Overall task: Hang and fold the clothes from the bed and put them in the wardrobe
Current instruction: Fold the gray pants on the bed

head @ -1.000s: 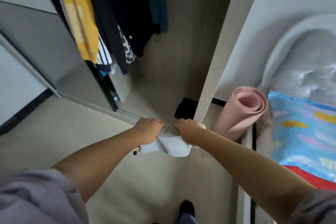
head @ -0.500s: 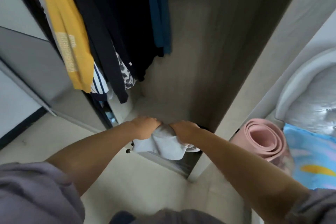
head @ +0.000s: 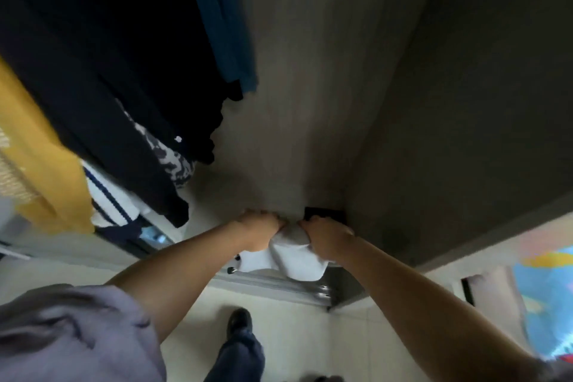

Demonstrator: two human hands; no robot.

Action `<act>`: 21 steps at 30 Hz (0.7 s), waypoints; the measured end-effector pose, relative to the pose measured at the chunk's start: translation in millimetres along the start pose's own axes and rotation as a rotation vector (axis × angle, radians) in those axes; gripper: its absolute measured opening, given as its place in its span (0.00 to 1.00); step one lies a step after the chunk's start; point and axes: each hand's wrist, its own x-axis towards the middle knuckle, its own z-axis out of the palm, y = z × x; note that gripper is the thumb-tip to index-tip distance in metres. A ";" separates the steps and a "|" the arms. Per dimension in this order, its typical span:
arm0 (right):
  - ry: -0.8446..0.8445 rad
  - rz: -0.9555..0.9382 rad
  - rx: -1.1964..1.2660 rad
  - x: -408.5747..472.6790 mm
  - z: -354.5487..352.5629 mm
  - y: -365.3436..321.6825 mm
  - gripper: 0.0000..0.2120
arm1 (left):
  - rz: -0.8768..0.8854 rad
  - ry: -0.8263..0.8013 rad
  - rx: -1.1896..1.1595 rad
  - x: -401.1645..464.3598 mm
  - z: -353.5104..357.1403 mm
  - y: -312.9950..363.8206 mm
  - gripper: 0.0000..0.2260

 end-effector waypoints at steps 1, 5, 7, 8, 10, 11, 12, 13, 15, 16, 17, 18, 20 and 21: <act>-0.006 0.039 0.033 13.1 8.1 -0.4 0.22 | 0.024 0.001 0.028 13.5 8.1 -10.6 0.25; -0.063 0.160 0.135 68.9 42.0 5.6 0.25 | 0.124 0.001 0.039 74.1 48.0 -45.6 0.23; -0.111 0.188 0.172 103.7 64.2 19.1 0.24 | 0.156 -0.021 0.057 110.3 77.4 -54.0 0.22; -0.128 0.191 0.181 121.6 74.7 28.8 0.24 | 0.146 -0.023 0.071 129.4 92.8 -56.7 0.22; -0.116 0.195 0.128 157.5 94.6 52.8 0.22 | 0.104 0.006 0.075 170.6 118.7 -58.6 0.22; -0.097 0.193 0.077 173.3 103.1 65.1 0.21 | 0.091 0.030 0.060 191.4 130.1 -58.3 0.23; -0.069 0.195 0.019 187.8 110.4 77.5 0.20 | 0.086 0.068 0.048 212.7 140.7 -58.0 0.25; -0.034 0.205 -0.034 202.7 116.8 89.7 0.20 | 0.083 0.123 0.052 234.6 150.7 -58.2 0.27; 0.043 0.224 -0.124 229.2 127.0 113.6 0.22 | 0.048 0.223 0.069 277.2 167.9 -57.9 0.30; 0.085 0.238 -0.170 241.9 132.0 125.0 0.25 | 0.022 0.263 0.055 298.6 176.6 -57.6 0.31; 0.129 0.257 -0.218 254.4 137.7 136.0 0.28 | -0.001 0.302 0.025 319.7 186.0 -56.5 0.32; 0.176 0.281 -0.261 265.7 145.8 146.8 0.28 | -0.015 0.340 -0.009 339.4 196.0 -55.2 0.33; 0.273 0.327 -0.339 290.6 171.7 169.5 0.27 | -0.027 0.428 -0.052 378.8 220.9 -50.5 0.34; 0.304 0.339 -0.367 303.8 188.9 181.3 0.26 | -0.031 0.468 -0.068 398.5 237.7 -46.9 0.32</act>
